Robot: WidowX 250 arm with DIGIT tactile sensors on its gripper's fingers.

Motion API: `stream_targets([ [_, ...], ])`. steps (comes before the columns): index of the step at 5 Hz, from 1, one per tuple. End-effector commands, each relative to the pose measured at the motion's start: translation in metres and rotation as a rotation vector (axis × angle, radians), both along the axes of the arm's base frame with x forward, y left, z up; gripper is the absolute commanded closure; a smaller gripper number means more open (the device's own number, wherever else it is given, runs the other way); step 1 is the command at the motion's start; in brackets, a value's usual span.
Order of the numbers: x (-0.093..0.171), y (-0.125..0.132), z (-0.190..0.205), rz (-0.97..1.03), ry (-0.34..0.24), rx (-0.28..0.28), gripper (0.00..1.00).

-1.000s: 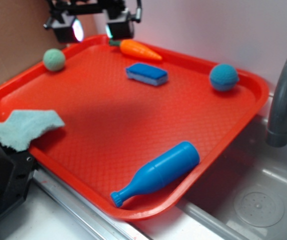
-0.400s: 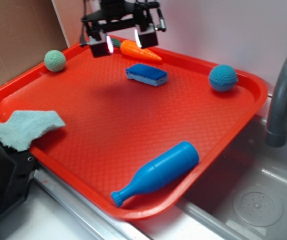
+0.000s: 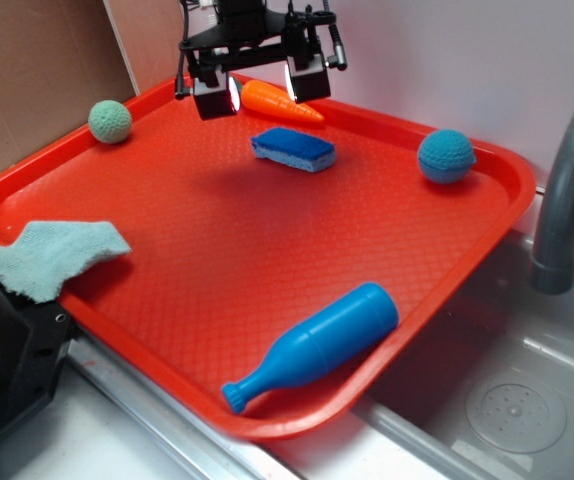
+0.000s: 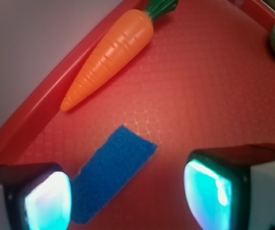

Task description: Grab the blue sponge.

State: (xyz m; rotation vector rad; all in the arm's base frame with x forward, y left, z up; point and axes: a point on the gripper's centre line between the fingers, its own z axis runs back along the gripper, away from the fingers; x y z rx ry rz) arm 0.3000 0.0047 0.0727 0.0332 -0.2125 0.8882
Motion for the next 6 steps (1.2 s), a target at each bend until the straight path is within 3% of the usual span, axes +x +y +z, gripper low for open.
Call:
stream_targets([
  [1,0.023,0.007,-0.006,0.055,-0.066,0.021,0.00],
  [2,0.037,0.007,-0.040,0.079,-0.007,0.035,0.00],
  [3,0.037,0.005,-0.052,0.093,0.065,0.027,0.07],
  [4,0.026,0.003,-0.024,0.028,0.085,-0.024,1.00],
  [5,0.002,0.006,0.025,-0.176,-0.038,-0.018,1.00],
  [6,-0.018,0.008,0.071,-0.308,-0.110,0.029,1.00],
])
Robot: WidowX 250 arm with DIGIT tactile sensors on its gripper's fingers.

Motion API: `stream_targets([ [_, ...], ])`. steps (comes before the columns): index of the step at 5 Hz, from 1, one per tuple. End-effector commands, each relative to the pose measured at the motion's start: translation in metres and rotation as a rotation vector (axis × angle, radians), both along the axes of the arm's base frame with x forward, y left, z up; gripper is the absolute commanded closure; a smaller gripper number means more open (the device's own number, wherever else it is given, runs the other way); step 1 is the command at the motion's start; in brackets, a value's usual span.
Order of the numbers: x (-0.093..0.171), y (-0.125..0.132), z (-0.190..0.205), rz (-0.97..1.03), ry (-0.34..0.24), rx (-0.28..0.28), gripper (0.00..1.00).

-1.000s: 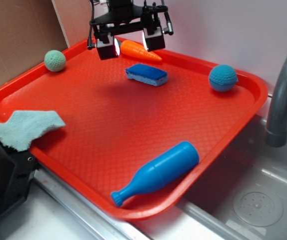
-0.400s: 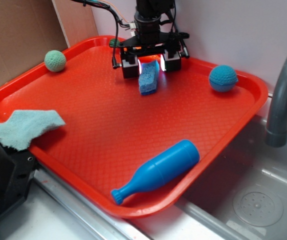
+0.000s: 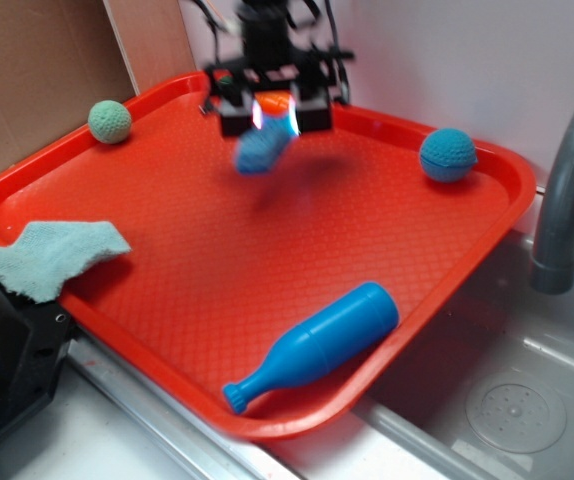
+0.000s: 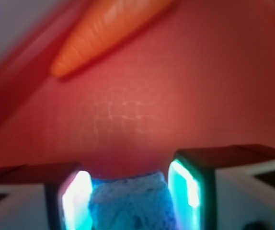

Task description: Grab the blue sponge.

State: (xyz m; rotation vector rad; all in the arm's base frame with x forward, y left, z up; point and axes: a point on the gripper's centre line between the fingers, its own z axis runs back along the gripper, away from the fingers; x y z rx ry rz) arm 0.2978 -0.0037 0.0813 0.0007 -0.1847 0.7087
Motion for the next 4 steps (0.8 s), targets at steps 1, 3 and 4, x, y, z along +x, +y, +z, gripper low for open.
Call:
stream_targets([
  [1,-0.029,0.014,0.092,-0.296,-0.128,0.044,1.00],
  [3,-0.036,0.019,0.104,-0.336,0.037,0.022,1.00],
  [4,-0.056,0.028,0.095,-0.300,0.153,0.027,1.00],
])
